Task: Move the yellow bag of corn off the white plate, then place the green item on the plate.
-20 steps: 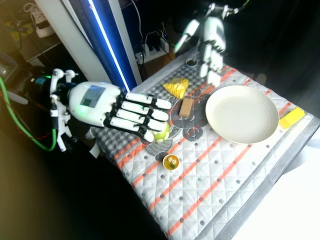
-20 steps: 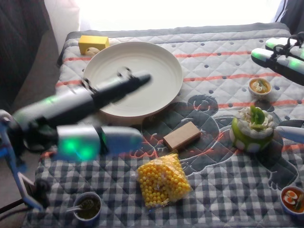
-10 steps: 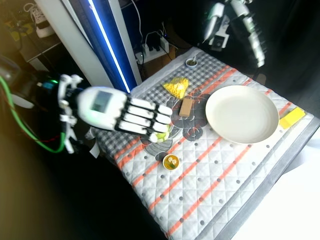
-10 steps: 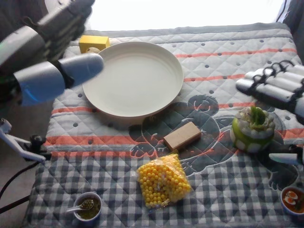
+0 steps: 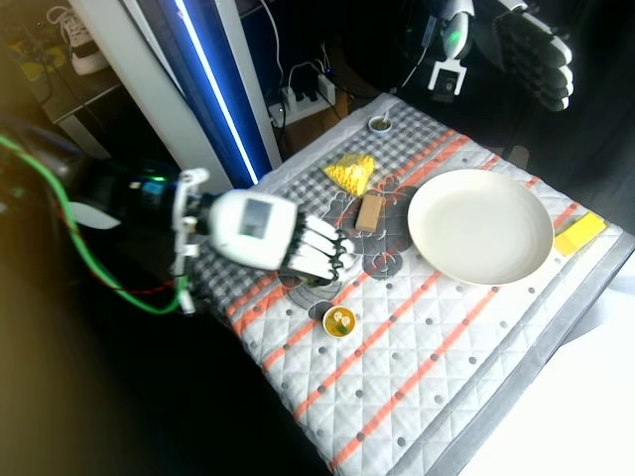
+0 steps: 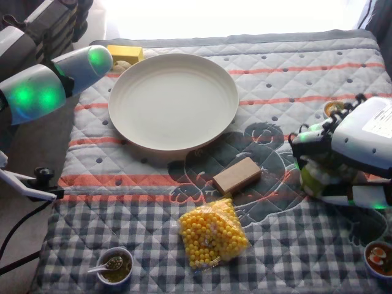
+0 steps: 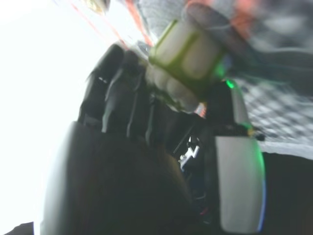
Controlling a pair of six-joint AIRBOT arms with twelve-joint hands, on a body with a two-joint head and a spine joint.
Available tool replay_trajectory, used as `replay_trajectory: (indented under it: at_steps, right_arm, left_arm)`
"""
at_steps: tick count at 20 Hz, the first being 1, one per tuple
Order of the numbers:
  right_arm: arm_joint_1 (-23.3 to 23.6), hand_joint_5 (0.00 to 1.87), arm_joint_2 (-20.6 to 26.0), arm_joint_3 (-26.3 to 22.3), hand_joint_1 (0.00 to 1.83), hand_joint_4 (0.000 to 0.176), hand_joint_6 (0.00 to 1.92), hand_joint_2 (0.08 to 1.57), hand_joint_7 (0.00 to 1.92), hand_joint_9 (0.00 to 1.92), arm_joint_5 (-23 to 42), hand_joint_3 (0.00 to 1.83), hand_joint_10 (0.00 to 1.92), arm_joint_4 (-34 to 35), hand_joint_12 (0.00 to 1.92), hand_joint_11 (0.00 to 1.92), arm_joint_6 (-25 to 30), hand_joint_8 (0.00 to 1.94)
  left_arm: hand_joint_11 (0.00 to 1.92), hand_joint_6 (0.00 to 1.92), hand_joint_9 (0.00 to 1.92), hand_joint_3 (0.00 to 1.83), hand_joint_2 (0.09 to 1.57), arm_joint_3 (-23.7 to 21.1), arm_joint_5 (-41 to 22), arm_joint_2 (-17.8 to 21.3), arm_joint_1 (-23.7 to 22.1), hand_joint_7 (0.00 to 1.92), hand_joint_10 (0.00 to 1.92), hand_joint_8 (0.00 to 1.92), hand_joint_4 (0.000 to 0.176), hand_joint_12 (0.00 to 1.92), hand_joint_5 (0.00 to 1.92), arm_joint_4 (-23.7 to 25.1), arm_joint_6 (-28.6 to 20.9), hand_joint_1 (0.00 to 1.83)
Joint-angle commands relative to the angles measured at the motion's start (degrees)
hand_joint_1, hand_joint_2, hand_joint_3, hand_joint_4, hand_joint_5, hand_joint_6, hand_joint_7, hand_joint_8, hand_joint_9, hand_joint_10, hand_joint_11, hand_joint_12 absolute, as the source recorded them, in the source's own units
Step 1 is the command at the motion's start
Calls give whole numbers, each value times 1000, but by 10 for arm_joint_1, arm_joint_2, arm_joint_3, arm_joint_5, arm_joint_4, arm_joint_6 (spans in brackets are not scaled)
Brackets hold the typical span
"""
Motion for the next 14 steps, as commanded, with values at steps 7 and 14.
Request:
replay_trajectory:
  at_steps: [7,14]
  right_arm:
    - [58,592,53,-27,1141,0,1445,1299,740,619,126,2,1803,-29,1921,602,-1,1601]
    - [196,682,-40,46,1147,0,1419,1269,750,723,68,0,1828,-83,1921,788,-1,1495]
  left_arm:
    - [0,0,0,5,1292,-1,-97,1,8,0,0,0,22,0,0,0,-11,594]
    - [0,0,0,0,1286,0,-103,-5,13,0,0,0,0,0,0,-8,-12,786]
